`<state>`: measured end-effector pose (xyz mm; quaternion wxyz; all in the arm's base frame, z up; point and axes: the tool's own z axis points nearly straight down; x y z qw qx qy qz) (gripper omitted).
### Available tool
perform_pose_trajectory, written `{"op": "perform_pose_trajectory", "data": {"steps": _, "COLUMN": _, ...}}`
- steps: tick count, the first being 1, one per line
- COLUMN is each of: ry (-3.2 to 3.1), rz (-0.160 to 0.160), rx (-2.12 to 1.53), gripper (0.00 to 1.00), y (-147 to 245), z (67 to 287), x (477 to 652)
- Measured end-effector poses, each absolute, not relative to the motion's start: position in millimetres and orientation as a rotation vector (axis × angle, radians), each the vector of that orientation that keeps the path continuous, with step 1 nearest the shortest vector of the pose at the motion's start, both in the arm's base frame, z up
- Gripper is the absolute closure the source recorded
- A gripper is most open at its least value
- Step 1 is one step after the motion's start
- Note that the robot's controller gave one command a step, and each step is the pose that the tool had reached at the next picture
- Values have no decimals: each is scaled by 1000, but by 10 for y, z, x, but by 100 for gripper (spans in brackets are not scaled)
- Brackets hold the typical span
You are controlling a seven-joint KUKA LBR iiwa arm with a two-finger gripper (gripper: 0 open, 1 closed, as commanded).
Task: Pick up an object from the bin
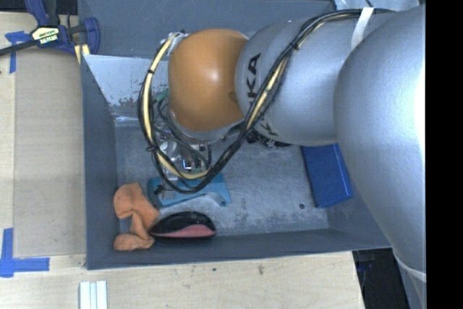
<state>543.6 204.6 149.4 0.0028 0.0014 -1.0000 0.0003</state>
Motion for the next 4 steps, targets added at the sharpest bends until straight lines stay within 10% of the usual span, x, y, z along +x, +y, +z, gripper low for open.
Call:
{"op": "perform_pose_trajectory", "data": {"steps": 2, "ry": -3149, "rz": -6, "rx": 28, "gripper": 0, "y": 2009, "z": 1497, "x": 5438}}
{"op": "perform_pose_trajectory", "data": {"steps": 3, "ry": -3121, "rz": -4, "rx": 393, "gripper": 0, "y": 1676, "z": 916, "x": 5338}}
{"op": "perform_pose_trajectory", "data": {"steps": 4, "ry": -3123, "rz": -1, "rx": 405, "gripper": 0, "y": 1663, "z": 949, "x": 5365}}
